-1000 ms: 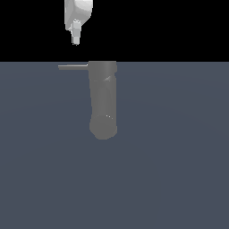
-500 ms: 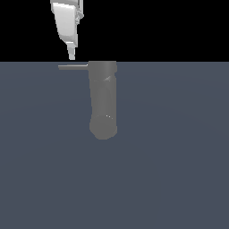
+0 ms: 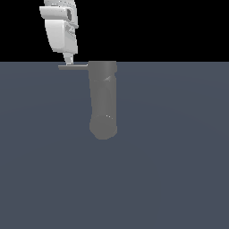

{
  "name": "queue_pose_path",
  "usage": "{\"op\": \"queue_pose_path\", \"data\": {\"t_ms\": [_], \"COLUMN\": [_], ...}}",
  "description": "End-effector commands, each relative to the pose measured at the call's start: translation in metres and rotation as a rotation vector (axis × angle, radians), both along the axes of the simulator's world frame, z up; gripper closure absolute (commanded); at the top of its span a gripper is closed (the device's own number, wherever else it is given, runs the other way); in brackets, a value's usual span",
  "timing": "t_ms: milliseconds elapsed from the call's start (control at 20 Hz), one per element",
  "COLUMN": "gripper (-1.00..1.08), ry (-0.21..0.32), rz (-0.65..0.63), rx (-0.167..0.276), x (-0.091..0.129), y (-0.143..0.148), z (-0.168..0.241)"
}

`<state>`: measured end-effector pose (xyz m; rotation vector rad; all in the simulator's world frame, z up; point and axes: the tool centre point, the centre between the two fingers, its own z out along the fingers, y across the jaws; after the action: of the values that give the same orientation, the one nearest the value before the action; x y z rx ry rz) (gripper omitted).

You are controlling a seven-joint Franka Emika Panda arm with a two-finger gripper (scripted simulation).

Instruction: Turn on the faucet by rotating a designated handle.

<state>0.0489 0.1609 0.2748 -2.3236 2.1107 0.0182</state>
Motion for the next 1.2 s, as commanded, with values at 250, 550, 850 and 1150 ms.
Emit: {"op": "queue_pose_path", "data": {"t_ms": [250,550,850,1150], "gripper": [1.08,1.08,1.08,1.08], "ry": [-0.007,-0.006,-0.006,-0.006], "rz": [-0.027,-0.026,-0.026,-0.026], "rx": [-0.010,-0.009,-0.009,-0.009], "x": [0.004,-0.004,-0.018,-0.033], "y": [0.004,0.003,0.001,-0.001], "z": [-0.005,-0.005,-0.005,-0.005]}}
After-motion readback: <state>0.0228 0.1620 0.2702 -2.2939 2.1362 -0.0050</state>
